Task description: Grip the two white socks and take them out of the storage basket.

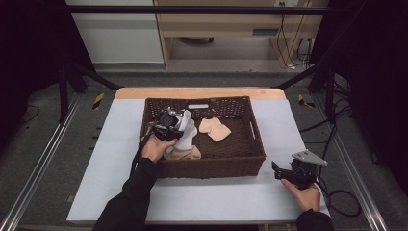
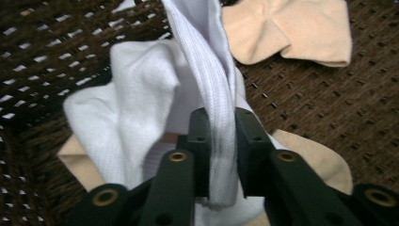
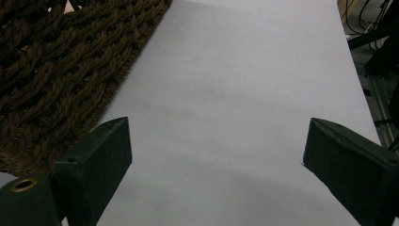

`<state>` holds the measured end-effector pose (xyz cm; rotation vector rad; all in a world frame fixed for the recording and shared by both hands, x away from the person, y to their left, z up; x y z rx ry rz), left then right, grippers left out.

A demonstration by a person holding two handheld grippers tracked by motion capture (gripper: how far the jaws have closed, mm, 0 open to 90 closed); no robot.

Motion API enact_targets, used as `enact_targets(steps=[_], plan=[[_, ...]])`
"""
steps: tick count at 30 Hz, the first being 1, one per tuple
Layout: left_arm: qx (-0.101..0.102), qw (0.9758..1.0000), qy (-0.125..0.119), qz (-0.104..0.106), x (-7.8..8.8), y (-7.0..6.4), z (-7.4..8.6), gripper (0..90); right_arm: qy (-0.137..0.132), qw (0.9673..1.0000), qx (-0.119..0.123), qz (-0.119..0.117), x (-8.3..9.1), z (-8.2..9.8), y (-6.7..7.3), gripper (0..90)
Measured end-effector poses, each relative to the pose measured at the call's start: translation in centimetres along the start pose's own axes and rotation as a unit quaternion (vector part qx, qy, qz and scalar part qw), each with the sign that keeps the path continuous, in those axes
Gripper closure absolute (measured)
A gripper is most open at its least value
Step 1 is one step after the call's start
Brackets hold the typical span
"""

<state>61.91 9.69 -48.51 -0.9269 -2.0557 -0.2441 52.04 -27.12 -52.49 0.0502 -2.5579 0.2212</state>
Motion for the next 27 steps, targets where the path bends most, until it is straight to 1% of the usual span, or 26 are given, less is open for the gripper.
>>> enact_targets(steps=[1, 2, 3, 4, 5, 6, 7, 9, 10, 12, 13, 15, 16, 17, 18, 19, 20, 21, 22, 23, 24, 25, 26, 27], plan=[[0.0, 1.0, 0.0, 0.0, 0.0, 0.0, 0.0, 80.7, 0.0, 1.0, 0.0, 0.0, 0.0, 0.0, 0.0, 8.8], [-0.004, 0.9999, -0.009, 0.005, 0.2, -0.3, -0.2, 81.6, 0.0, 1.0, 0.0, 0.0, 0.0, 0.0, 0.0, 8.8], [-0.004, 0.9999, -0.009, 0.005, 0.2, -0.3, -0.2, 82.0, -0.001, 1.0, 0.0, 0.0, 0.0, 0.0, 0.0, 8.8], [-0.008, 0.9998, -0.017, 0.008, 0.4, -0.4, -0.4, 82.0, -0.001, 1.0, 0.0, 0.0, 0.0, 0.0, 0.0, 8.8], [-0.014, 0.9989, -0.042, 0.012, 1.1, -0.7, -1.0, 82.2, -0.001, 1.0, -0.001, 0.0, 0.0, 0.0, 0.0, 8.8], [-0.015, 0.9983, -0.054, 0.016, 1.4, -0.8, -1.2, 82.2, -0.001, 1.0, -0.002, -0.001, 0.0, 0.0, 0.0, 8.8], [-0.015, 0.9983, -0.054, 0.016, 1.4, -0.8, -1.2, 82.2, -0.001, 1.0, -0.002, -0.001, 0.0, 0.0, 0.0, 8.8], [-0.019, 0.9956, -0.09, 0.02, 2.7, -1.1, -2.0, 82.2, 0.0, 1.0, -0.001, 0.0, 0.0, 0.0, 0.0, 8.8], [-0.019, 0.9936, -0.109, 0.022, 3.6, -1.3, -2.5, 82.2, 0.0, 1.0, 0.0, 0.0, 0.0, 0.0, 0.0, 8.8], [-0.021, 0.9903, -0.135, 0.023, 5.2, -1.4, -3.1, 82.3, 0.001, 1.0, 0.0, 0.0, 0.0, 0.0, 0.0, 8.8], [-0.021, 0.9869, -0.158, 0.026, 6.7, -1.5, -3.6, 82.2, 0.0, 1.0, 0.0, 0.001, 0.0, 0.0, 0.0, 8.8], [-0.024, 0.9829, -0.18, 0.029, 8.5, -1.7, -4.2, 82.2, -0.001, 1.0, -0.001, 0.001, 0.0, 0.0, -0.1, 8.8], [-0.025, 0.9817, -0.187, 0.029, 9.1, -1.8, -4.3, 82.2, 0.0, 1.0, -0.001, 0.001, 0.1, 0.0, -0.1, 8.8], [-0.027, 0.9796, -0.197, 0.028, 10.2, -1.8, -4.5, 82.2, 0.0, 1.0, -0.002, 0.001, 0.1, 0.0, 0.0, 8.8], [-0.028, 0.9784, -0.203, 0.028, 10.8, -1.8, -4.6, 82.2, 0.0, 1.0, -0.002, 0.001, 0.1, 0.0, -0.1, 8.8], [-0.028, 0.9784, -0.203, 0.028, 10.8, -1.8, -4.6, 82.2, 0.0, 1.0, -0.001, 0.001, 0.0, 0.0, -0.1, 8.8], [-0.021, 0.9741, -0.223, 0.031, 12.7, -1.8, -4.6, 82.2, 0.0, 1.0, 0.0, 0.002, 0.0, 0.0, -0.1, 8.8], [-0.02, 0.9723, -0.231, 0.03, 13.5, -1.6, -4.6, 82.2, 0.0, 1.0, 0.0, 0.002, 0.0, 0.0, -0.1, 8.8], [-0.02, 0.9723, -0.231, 0.03, 13.5, -1.6, -4.6, 82.2, 0.0, 1.0, 0.0, 0.002, 0.0, 0.0, -0.1, 8.8], [-0.02, 0.9709, -0.237, 0.028, 14.3, -1.5, -4.5, 82.2, 0.0, 1.0, 0.0, 0.002, 0.0, 0.0, -0.1, 8.8], [-0.015, 0.9687, -0.247, 0.018, 15.6, -0.9, -4.1, 82.2, 0.0, 1.0, -0.001, 0.002, 0.0, 0.0, -0.1, 8.8], [-0.015, 0.9687, -0.247, 0.018, 15.6, -0.9, -4.1, 82.2, 0.0, 1.0, -0.001, 0.002, 0.0, 0.0, -0.1, 8.8], [-0.012, 0.9678, -0.251, 0.015, 16.3, -0.6, -3.8, 82.2, 0.0, 1.0, -0.001, 0.003, 0.1, 0.0, -0.1, 8.8], [-0.006, 0.9658, -0.259, 0.004, 17.5, 0.2, -3.2, 82.2, 0.0, 1.0, -0.001, 0.003, 0.1, 0.0, -0.1, 8.8]])
Point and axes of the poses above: each handheld gripper's, and its own axes: x roughly backward along the jaws, z roughly out of its underside, y roughly to its left, the point moved 10 cm from there along -x, roughly forward along the jaws, and after that the axes turned 12 degrees about z, right-handed, at the moved point
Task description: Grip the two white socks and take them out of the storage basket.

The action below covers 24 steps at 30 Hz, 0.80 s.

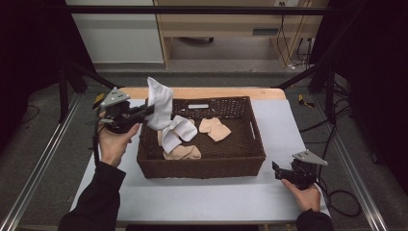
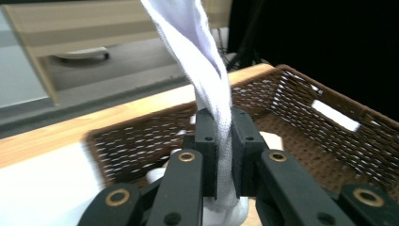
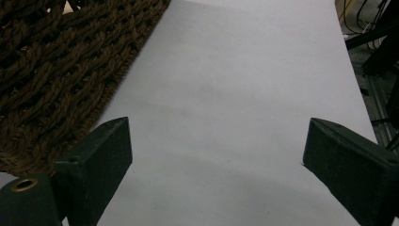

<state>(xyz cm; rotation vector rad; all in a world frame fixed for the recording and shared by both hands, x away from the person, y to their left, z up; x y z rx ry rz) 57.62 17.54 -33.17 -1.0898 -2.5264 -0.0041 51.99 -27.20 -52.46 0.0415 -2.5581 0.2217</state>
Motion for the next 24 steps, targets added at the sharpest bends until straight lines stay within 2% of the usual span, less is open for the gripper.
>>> enact_targets(steps=[1, 2, 3, 5, 6, 10, 11, 12, 13, 14, 15, 16, 17, 20, 23, 24], plan=[[0.003, 1.0, -0.004, -0.004, 0.7, 0.4, 0.1, 82.2, 0.0, 1.0, 0.0, 0.0, 0.0, 0.0, 0.0, 8.8], [0.003, 1.0, -0.004, -0.004, 0.7, 0.4, 0.1, 82.2, 0.0, 1.0, 0.0, 0.0, 0.0, 0.0, 0.0, 8.8], [0.012, 0.9998, -0.014, -0.009, 2.1, 1.0, 0.4, 82.2, 0.001, 1.0, -0.001, 0.0, 0.0, 0.0, 0.0, 8.8], [0.016, 0.9995, -0.024, -0.016, 3.5, 1.6, 0.6, 82.2, 0.0, 1.0, 0.001, 0.0, 0.0, 0.0, 0.0, 8.8], [0.016, 0.9995, -0.024, -0.016, 3.5, 1.6, 0.6, 82.2, 0.0, 1.0, 0.001, 0.0, 0.0, 0.0, 0.0, 8.8], [0.022, 0.9978, -0.05, -0.038, 6.7, 2.8, 1.0, 82.2, 0.001, 1.0, 0.0, 0.001, 0.0, 0.0, 0.0, 8.8], [0.017, 0.997, -0.051, -0.055, 8.1, 3.4, 1.5, 82.2, 0.001, 1.0, 0.001, 0.001, 0.0, 0.0, 0.0, 8.8], [0.017, 0.997, -0.051, -0.055, 8.1, 3.4, 1.5, 82.2, 0.001, 1.0, 0.001, 0.001, 0.0, 0.0, 0.0, 8.8], [0.02, 0.9962, -0.048, -0.07, 9.2, 4.2, 2.5, 82.2, 0.001, 1.0, 0.001, 0.001, 0.0, 0.0, 0.0, 8.8], [0.02, 0.9962, -0.048, -0.07, 9.2, 4.2, 2.5, 82.2, 0.001, 1.0, 0.001, 0.001, 0.0, 0.0, 0.0, 8.8], [0.032, 0.9954, -0.043, -0.079, 9.9, 5.1, 3.9, 82.2, 0.001, 1.0, 0.001, 0.001, 0.0, 0.0, 0.0, 8.8], [0.032, 0.9954, -0.043, -0.079, 9.9, 5.1, 3.9, 82.2, 0.001, 1.0, 0.001, 0.001, 0.0, 0.0, 0.0, 8.8], [0.045, 0.9947, -0.031, -0.087, 10.3, 6.0, 5.6, 82.2, 0.001, 1.0, 0.002, 0.002, 0.0, 0.1, 0.0, 8.8], [0.068, 0.9935, -0.014, -0.091, 10.3, 7.3, 8.2, 82.2, 0.004, 1.0, 0.003, 0.002, 0.0, 0.1, 0.0, 8.8], [0.082, 0.9923, 0.007, -0.093, 9.8, 8.1, 10.5, 82.2, 0.005, 1.0, 0.002, 0.001, 0.0, 0.2, 0.1, 8.8], [0.082, 0.9923, 0.007, -0.093, 9.8, 8.1, 10.5, 82.2, 0.005, 1.0, 0.002, 0.001, 0.0, 0.2, 0.1, 8.8]])
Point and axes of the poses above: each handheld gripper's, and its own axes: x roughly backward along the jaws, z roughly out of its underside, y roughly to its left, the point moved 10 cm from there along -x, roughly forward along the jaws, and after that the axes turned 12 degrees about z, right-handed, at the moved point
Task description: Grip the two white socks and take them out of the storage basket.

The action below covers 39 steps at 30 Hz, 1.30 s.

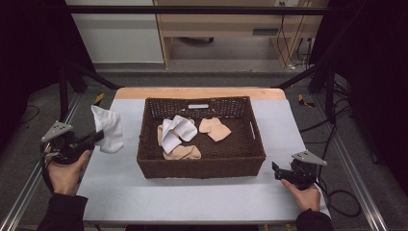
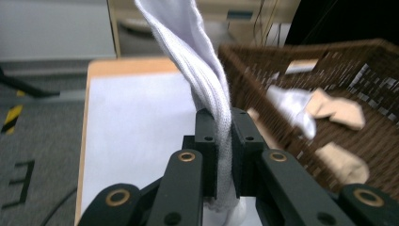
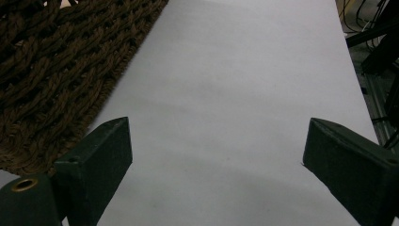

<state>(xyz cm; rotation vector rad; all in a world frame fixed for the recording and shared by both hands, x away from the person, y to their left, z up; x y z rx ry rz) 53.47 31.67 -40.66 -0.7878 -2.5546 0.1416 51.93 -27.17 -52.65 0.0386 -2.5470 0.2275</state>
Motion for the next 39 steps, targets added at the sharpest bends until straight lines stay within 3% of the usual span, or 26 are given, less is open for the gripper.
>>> enact_targets(steps=[1, 2, 3, 4, 5, 6, 8, 10, 11, 12, 15, 17, 18, 19, 25, 28, 30, 32, 33, 34, 39], plan=[[0.004, 0.9999, 0.011, -0.002, -0.4, 0.4, 1.1, 82.2, 0.001, 1.0, 0.001, 0.0, 0.0, 0.0, 0.0, 8.8], [0.004, 0.9999, 0.011, -0.002, -0.4, 0.4, 1.1, 82.2, 0.001, 1.0, 0.001, 0.001, 0.0, 0.0, 0.0, 8.8], [0.007, 0.9994, 0.031, -0.009, -1.0, 0.9, 2.3, 82.2, 0.0, 1.0, 0.001, 0.0, 0.0, 0.0, 0.0, 8.8], [0.007, 0.9994, 0.031, -0.009, -1.0, 0.9, 2.3, 82.2, -0.001, 1.0, 0.0, 0.0, 0.0, 0.0, 0.0, 8.8], [0.013, 0.9985, 0.051, -0.011, -1.7, 1.1, 3.6, 82.1, -0.002, 1.0, 0.0, 0.0, 0.1, 0.0, 0.0, 8.8], [0.013, 0.9985, 0.051, -0.011, -1.7, 1.1, 3.6, 82.1, -0.003, 1.0, 0.0, 0.0, 0.1, -0.1, -0.1, 8.8], [0.02, 0.9963, 0.083, -0.013, -2.7, 1.5, 5.2, 82.1, -0.003, 1.0, 0.0, 0.0, 0.1, -0.1, -0.1, 8.8], [0.022, 0.9957, 0.089, -0.014, -2.9, 1.5, 5.6, 82.0, -0.004, 1.0, 0.001, 0.0, 0.1, -0.1, -0.1, 8.8], [0.027, 0.9933, 0.112, -0.01, -3.5, 1.7, 6.7, 81.8, -0.003, 1.0, 0.001, -0.002, 0.0, -0.1, 0.0, 8.8], [0.027, 0.9933, 0.112, -0.01, -3.5, 1.7, 6.7, 81.7, -0.003, 1.0, 0.001, -0.002, 0.0, -0.1, 0.0, 8.8], [0.03, 0.9896, 0.14, -0.019, -4.3, 2.2, 8.1, 79.6, -0.003, 1.0, 0.003, -0.002, 0.1, 0.0, 0.0, 8.8], [0.029, 0.9886, 0.145, -0.027, -4.5, 2.5, 8.5, 70.8, -0.002, 1.0, 0.003, -0.002, 0.0, 0.0, 0.0, 8.8], [0.027, 0.9882, 0.146, -0.037, -4.6, 2.8, 8.8, 70.8, -0.002, 1.0, 0.003, -0.002, 0.0, 0.0, 0.0, 8.8], [0.027, 0.9874, 0.149, -0.046, -4.7, 3.2, 9.2, 61.2, -0.001, 1.0, 0.003, -0.003, 0.0, 0.0, 0.1, 8.8], [0.027, 0.9848, 0.153, -0.078, -4.3, 4.3, 9.5, 38.1, -0.002, 1.0, 0.003, -0.004, 0.1, 0.0, 0.0, 8.9], [0.023, 0.9855, 0.146, -0.083, -4.1, 4.4, 9.1, 34.1, -0.002, 1.0, 0.004, -0.004, 0.1, 0.0, 0.1, 8.9], [0.019, 0.9885, 0.127, -0.08, -3.6, 4.0, 8.0, 33.8, -0.002, 1.0, 0.003, -0.004, 0.1, 0.0, 0.0, 8.9], [0.018, 0.9892, 0.123, -0.077, -3.5, 3.8, 7.7, 33.9, -0.003, 1.0, 0.002, -0.004, 0.1, -0.1, 0.0, 8.9], [0.013, 0.9922, 0.106, -0.064, -3.2, 2.9, 6.5, 34.1, -0.003, 1.0, 0.002, -0.004, 0.1, -0.1, 0.0, 8.9], [0.013, 0.9922, 0.106, -0.064, -3.2, 2.9, 6.5, 34.3, -0.003, 1.0, 0.002, -0.004, 0.1, -0.1, 0.0, 8.9], [-0.002, 0.9982, 0.052, -0.03, -2.4, 0.1, 2.5, 36.0, -0.005, 1.0, -0.003, -0.003, 0.1, -0.2, -0.1, 8.9]])
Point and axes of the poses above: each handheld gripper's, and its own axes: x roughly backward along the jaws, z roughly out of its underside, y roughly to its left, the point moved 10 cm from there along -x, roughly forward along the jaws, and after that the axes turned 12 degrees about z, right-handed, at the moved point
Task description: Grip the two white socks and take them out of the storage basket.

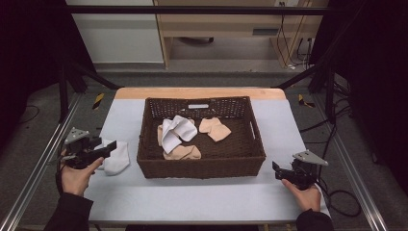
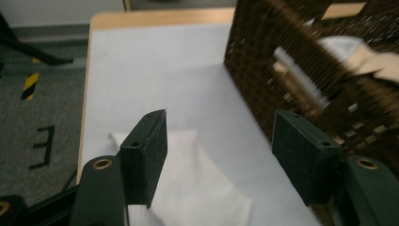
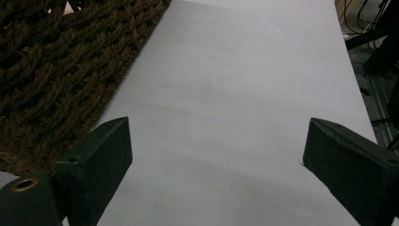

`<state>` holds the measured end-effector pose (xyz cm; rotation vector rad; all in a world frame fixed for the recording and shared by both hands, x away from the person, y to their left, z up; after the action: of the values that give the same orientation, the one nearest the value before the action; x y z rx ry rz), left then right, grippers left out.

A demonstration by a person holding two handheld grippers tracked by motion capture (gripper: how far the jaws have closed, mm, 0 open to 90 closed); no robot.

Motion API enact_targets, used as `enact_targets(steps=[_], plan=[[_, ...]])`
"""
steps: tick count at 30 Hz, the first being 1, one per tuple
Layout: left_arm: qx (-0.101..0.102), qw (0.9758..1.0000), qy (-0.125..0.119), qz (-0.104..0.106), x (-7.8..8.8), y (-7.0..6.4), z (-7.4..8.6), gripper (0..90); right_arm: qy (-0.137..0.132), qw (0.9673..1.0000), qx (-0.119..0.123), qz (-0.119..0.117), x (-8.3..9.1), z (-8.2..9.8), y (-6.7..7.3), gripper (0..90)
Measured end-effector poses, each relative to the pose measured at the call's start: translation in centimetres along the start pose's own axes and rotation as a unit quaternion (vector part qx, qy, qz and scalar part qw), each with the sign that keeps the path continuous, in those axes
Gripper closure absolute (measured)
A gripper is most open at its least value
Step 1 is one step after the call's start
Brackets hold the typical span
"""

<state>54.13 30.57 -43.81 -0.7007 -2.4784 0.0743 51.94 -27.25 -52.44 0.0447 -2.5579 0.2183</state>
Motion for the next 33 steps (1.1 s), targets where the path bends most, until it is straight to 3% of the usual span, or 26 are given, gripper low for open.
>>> enact_targets(steps=[1, 7, 11, 21, 23, 29, 33], plan=[[0.0, 1.0, 0.0, 0.0, 0.0, 0.0, 0.0, 36.2, 0.0, 1.0, 0.0, 0.0, 0.0, 0.0, 0.0, 8.9], [-0.035, 0.9987, -0.024, 0.027, 0.3, -3.3, -3.3, 38.4, 0.001, 1.0, -0.002, 0.001, 0.0, 0.0, 0.0, 8.9], [-0.043, 0.9981, -0.029, 0.033, 0.0, -4.6, -5.1, 39.1, 0.0, 1.0, -0.003, 0.0, 0.0, 0.0, 0.0, 8.9], [-0.073, 0.9958, -0.037, 0.04, -3.6, -9.1, -10.2, 39.4, 0.0, 1.0, -0.004, 0.0, -0.1, -0.1, 0.0, 8.8], [-0.075, 0.9957, -0.038, 0.04, -3.9, -9.3, -10.5, 39.4, 0.001, 1.0, -0.003, 0.0, -0.1, -0.1, 0.0, 8.9], [-0.09, 0.9942, -0.042, 0.041, -6.3, -11.8, -12.1, 38.6, 0.001, 1.0, -0.002, -0.001, -0.2, -0.1, 0.0, 8.8], [-0.095, 0.9939, -0.042, 0.037, -7.4, -12.4, -12.5, 39.2, -0.001, 1.0, -0.005, -0.001, -0.1, -0.1, -0.1, 8.9]])
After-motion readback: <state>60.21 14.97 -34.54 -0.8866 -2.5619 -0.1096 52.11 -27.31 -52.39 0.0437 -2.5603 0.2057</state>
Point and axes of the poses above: each handheld gripper's, and its own axes: x roughly backward along the jaws, z roughly out of its underside, y roughly to its left, the point moved 10 cm from there along -x, roughly forward along the jaws, and after that the axes turned 12 degrees about z, right-handed, at the moved point
